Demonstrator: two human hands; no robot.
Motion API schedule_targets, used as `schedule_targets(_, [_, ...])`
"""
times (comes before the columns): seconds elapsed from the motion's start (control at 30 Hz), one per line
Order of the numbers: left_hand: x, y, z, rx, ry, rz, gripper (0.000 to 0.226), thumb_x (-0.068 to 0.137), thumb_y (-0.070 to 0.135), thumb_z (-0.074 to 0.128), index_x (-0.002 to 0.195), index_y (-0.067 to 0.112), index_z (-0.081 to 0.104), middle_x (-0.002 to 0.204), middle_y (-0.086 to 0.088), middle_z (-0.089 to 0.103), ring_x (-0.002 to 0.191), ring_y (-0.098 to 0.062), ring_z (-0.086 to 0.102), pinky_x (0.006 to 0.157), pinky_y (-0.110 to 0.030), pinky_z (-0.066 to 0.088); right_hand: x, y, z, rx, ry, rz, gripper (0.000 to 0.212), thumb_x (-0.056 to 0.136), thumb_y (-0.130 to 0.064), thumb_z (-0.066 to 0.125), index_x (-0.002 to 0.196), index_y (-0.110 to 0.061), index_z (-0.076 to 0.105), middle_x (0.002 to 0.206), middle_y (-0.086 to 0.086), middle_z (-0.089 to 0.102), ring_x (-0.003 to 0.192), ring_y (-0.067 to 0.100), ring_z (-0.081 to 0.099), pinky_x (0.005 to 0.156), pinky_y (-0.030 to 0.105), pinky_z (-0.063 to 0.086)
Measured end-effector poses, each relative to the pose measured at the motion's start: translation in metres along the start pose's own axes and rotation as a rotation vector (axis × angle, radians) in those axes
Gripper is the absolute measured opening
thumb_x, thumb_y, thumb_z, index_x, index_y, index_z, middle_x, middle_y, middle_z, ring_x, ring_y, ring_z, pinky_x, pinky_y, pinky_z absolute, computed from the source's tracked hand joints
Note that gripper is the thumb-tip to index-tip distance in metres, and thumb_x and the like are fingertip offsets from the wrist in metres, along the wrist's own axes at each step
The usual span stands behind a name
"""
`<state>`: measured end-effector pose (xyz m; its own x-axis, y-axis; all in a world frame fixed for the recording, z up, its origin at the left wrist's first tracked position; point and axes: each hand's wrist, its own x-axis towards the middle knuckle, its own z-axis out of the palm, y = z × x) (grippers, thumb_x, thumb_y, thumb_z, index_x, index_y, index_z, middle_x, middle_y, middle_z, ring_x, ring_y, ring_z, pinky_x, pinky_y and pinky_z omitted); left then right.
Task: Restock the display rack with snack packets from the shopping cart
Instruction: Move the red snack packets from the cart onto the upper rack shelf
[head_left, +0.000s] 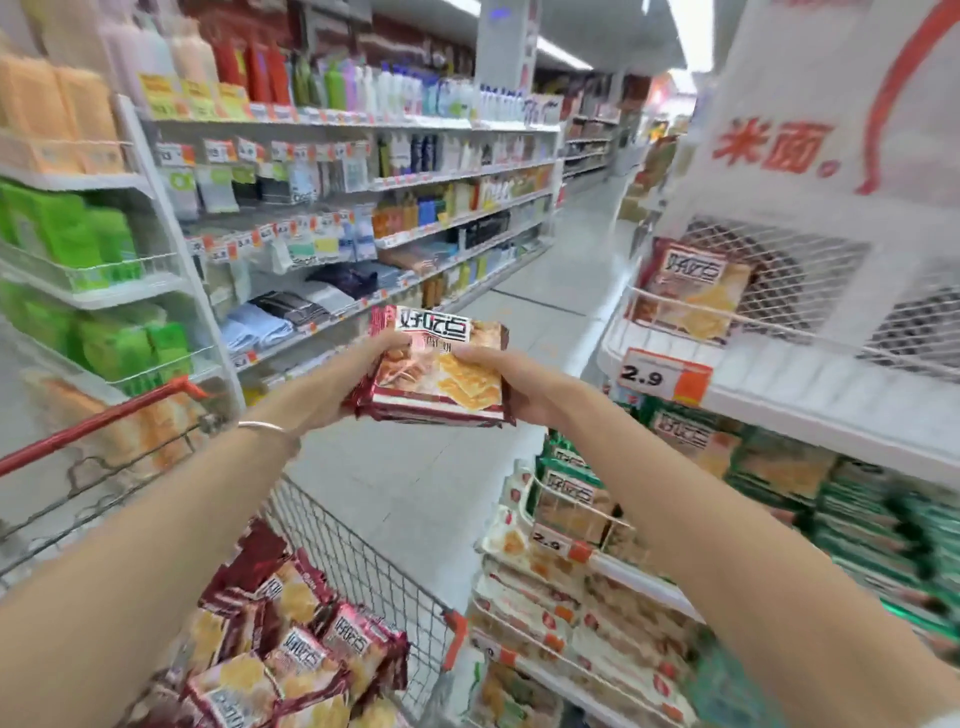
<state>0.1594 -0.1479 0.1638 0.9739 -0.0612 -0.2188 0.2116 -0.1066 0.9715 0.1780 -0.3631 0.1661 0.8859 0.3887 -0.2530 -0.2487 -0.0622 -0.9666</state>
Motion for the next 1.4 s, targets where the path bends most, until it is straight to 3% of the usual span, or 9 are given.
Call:
schedule_targets(0.13, [0.023, 0.079, 0.076, 0.024, -0.13, 0.137, 0.029, 0.096, 0.043, 0.058, 0.081, 0.019, 0.065, 0.064, 0.002, 0.072, 0.047, -0.009, 0.065, 0.043, -0.019, 0.052, -0.058, -0.047, -0.068, 0.017, 0.206, -0.166, 0.019, 0.087, -0.03, 0.075, 0.096, -0.014, 0.072, 0.096, 0.003, 0.077, 0.082, 0.016, 0.072, 0.089, 0.032, 0.057])
schedule_targets(0.5, [0.102, 0.215, 0.271, 0.158, -0.329, 0.468, 0.008, 0.092, 0.02, 0.067, 0.095, 0.016, 0.061, 0.071, 0.003, 0.067, 0.057, -0.008, 0.06, 0.063, -0.025, 0.05, -0.117, -0.126, -0.279, -0.239, 0.583, -0.476, 0.064, 0.064, -0.03, 0.093, 0.118, -0.009, 0.068, 0.108, 0.007, 0.076, 0.099, 0.024, 0.073, 0.094, 0.046, 0.056])
schedule_targets(0.73, [0.164, 0.175, 0.304, 0.748, -0.22, 0.41, 0.074, 0.082, 0.016, 0.076, 0.145, 0.017, 0.036, 0.13, 0.001, 0.052, 0.111, -0.018, 0.056, 0.087, -0.028, 0.045, -0.067, -0.068, -0.336, -0.632, 0.472, -0.143, 0.084, 0.06, -0.044, 0.093, 0.128, -0.013, 0.055, 0.118, -0.003, 0.065, 0.109, 0.017, 0.063, 0.101, 0.033, 0.048])
schedule_targets(0.87, [0.187, 0.162, 0.3, 0.916, -0.193, 0.424, 0.102, 0.071, 0.024, 0.079, 0.156, 0.021, 0.022, 0.138, -0.004, 0.054, 0.106, -0.015, 0.061, 0.091, -0.036, 0.053, -0.052, -0.07, -0.35, -0.599, 0.246, 0.22, 0.039, 0.077, -0.032, 0.085, 0.084, -0.013, 0.051, 0.081, 0.0, 0.051, 0.066, 0.011, 0.048, 0.064, 0.021, 0.046])
schedule_targets(1.0, [0.195, 0.158, 0.289, 0.894, -0.301, 0.355, 0.129, 0.07, 0.016, 0.085, 0.156, 0.041, -0.007, 0.16, 0.0, 0.023, 0.141, -0.026, 0.037, 0.116, -0.044, 0.035, -0.027, -0.069, -0.353, -0.557, 0.247, 0.197, 0.046, 0.07, -0.027, 0.09, 0.078, -0.02, 0.045, 0.078, -0.004, 0.043, 0.061, 0.009, 0.043, 0.049, 0.017, 0.045])
schedule_targets(1.07, [0.198, 0.157, 0.284, 0.844, -0.273, 0.358, 0.118, 0.068, 0.017, 0.085, 0.153, 0.048, 0.01, 0.162, 0.001, 0.021, 0.142, -0.027, 0.035, 0.116, -0.047, 0.035, -0.021, -0.067, -0.353, -0.537, 0.249, 0.186, 0.048, 0.068, -0.029, 0.091, 0.081, -0.019, 0.046, 0.078, -0.004, 0.044, 0.063, 0.01, 0.045, 0.046, 0.017, 0.044])
schedule_targets(1.17, [0.199, 0.157, 0.28, 0.857, -0.251, 0.344, 0.097, 0.07, 0.02, 0.085, 0.147, 0.044, 0.031, 0.159, -0.001, 0.03, 0.136, -0.026, 0.041, 0.115, -0.046, 0.037, -0.023, -0.065, -0.354, -0.581, 0.261, 0.177, 0.065, 0.061, -0.045, 0.092, 0.103, -0.01, 0.056, 0.09, 0.001, 0.054, 0.072, 0.013, 0.054, 0.055, 0.019, 0.05])
schedule_targets(1.3, [0.187, 0.167, 0.283, 1.051, -0.298, 0.293, 0.111, 0.071, 0.035, 0.088, 0.156, 0.041, 0.017, 0.165, 0.004, 0.015, 0.149, -0.026, 0.022, 0.12, -0.049, 0.026, -0.029, -0.064, -0.353, -0.651, 0.28, 0.166, 0.095, 0.06, -0.055, 0.089, 0.132, -0.003, 0.054, 0.117, 0.004, 0.058, 0.094, 0.017, 0.06, 0.09, 0.033, 0.057])
schedule_targets(1.4, [0.179, 0.166, 0.285, 1.102, -0.22, 0.42, 0.12, 0.065, 0.047, 0.09, 0.157, 0.043, 0.012, 0.167, 0.005, 0.009, 0.152, -0.024, 0.014, 0.122, -0.053, 0.02, -0.039, -0.069, -0.344, -0.608, 0.323, 0.129, 0.106, 0.055, -0.069, 0.085, 0.137, -0.012, 0.048, 0.125, 0.003, 0.061, 0.104, 0.018, 0.063, 0.091, 0.039, 0.056])
